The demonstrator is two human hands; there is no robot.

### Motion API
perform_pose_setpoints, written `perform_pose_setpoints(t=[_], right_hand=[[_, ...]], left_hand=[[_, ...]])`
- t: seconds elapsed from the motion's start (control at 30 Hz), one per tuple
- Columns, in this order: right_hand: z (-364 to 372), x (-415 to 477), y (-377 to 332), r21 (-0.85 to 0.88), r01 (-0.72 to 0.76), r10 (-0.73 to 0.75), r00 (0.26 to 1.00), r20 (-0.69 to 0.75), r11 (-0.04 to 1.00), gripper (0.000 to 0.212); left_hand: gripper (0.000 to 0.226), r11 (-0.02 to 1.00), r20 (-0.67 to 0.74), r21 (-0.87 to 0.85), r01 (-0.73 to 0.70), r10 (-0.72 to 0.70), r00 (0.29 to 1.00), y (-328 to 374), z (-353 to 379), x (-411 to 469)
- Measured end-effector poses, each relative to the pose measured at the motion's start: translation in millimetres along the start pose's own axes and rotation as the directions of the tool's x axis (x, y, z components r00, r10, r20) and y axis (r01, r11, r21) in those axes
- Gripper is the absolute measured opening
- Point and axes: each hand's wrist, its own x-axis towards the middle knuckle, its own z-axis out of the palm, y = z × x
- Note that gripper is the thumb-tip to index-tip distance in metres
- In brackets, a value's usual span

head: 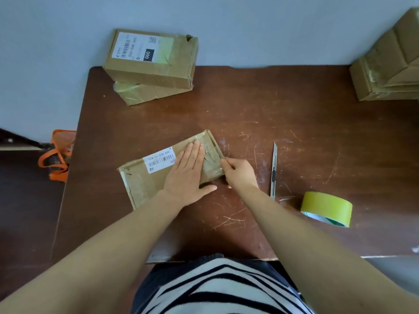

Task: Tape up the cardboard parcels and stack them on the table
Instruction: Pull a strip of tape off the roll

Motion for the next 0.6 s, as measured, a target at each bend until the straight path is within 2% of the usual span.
perform_pose_setpoints(t=[0.07,0.13,0.17,0.23,0.27,0.37,0.47,0.6], right_hand=[[-0.7,-0.8,0.1,0.002,-0.012,0.012,1.0,0.002,1.0,0.028],[-1.0,-0.3,-1.2,0.001,-0.025,0.025,1.0,0.005,1.0,0.03],[-0.6,0.4,-1.6,-0.008,-0.027,0.027,1.0,0.005,1.0,0.031],[0.8,0.8,-1.8,-0.042,-0.017,0.017,1.0,-0.004,0.999,0.031],[1.1,0.1,-1.6,-0.057,-0.011,0.011,1.0,-0.008,0.998,0.03],[-0.1,-1.3,-1.4,-0.053,0.001,-0.001,1.0,-0.008,0.999,0.028],[-1.9,0.7,-2.2,-0.073,0.009,-0.009,1.0,0.002,0.997,0.029],[1.2,6.9,-8.7,-0.189,0.011,-0.019,0.999,-0.041,0.982,0.032]], left_hand=[[0.096,0.999,-0.045,0.033,0.004,-0.002,0.999,5.7,-2.1,-1.6],[0.082,0.995,-0.174,0.102,-0.016,0.033,0.984,14.8,0.7,-5.9],[0.073,0.994,-0.191,0.102,-0.041,0.06,0.98,18.8,4.8,-7.0],[0.064,0.996,-0.108,0.038,-0.075,0.079,0.991,23.7,7.9,-7.6],[0.063,0.995,-0.066,0.024,-0.095,0.096,0.993,23.0,7.8,-7.1],[0.065,0.99,-0.16,0.086,-0.108,0.121,0.98,18.2,5.3,-14.0],[0.068,1.0,-0.136,-0.028,0.003,-0.007,0.991,16.9,8.0,-20.3],[0.071,0.987,-0.116,-0.158,-0.017,-0.002,0.993,11.3,-4.2,-19.0]])
